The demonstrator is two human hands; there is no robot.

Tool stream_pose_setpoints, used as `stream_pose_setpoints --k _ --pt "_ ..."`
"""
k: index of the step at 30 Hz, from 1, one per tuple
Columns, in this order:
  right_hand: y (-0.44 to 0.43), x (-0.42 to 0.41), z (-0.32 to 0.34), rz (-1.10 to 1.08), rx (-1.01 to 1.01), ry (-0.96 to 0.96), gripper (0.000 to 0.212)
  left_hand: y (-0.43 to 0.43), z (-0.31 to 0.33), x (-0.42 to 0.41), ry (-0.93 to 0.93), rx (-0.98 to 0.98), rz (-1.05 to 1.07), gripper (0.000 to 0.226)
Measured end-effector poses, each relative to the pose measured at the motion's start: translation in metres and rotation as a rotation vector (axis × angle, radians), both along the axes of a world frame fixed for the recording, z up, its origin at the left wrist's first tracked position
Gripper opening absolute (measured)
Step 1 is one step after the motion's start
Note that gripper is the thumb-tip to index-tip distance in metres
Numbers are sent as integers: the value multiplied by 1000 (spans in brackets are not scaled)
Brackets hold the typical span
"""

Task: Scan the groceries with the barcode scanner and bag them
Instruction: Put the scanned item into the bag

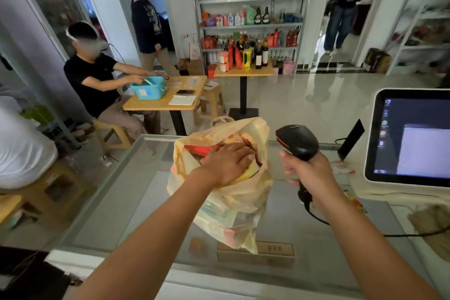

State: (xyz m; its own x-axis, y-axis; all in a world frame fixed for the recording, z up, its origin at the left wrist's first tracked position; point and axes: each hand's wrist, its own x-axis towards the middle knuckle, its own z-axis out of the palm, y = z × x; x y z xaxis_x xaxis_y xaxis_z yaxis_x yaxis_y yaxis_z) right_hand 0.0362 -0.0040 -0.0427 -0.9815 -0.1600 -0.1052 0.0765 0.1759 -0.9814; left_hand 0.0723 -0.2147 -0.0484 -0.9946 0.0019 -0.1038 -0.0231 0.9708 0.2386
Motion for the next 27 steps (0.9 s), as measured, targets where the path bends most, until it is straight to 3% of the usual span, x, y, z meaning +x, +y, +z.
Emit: stream_pose_setpoints --k 3,9,14,19,22,27 --pt "-13 0 -2 49 86 22 31 5 4 -1 89 1 8 49" --pt "-40 -11 -9 33 175 77 25 14 2 -2 -87 -148 -33 59" --pt "-47 -13 1 88 261 21 24 19 -11 2 -110 -155 -21 64" --pt "-19 -7 26 -77 17 98 27 4 -5 11 -136 -48 -4 59" --pt "-14 -1 22 -17 -18 79 25 2 3 12 -93 44 20 59" --pt "-17 -6 10 13 2 22 30 16 7 7 -58 -39 -61 61"
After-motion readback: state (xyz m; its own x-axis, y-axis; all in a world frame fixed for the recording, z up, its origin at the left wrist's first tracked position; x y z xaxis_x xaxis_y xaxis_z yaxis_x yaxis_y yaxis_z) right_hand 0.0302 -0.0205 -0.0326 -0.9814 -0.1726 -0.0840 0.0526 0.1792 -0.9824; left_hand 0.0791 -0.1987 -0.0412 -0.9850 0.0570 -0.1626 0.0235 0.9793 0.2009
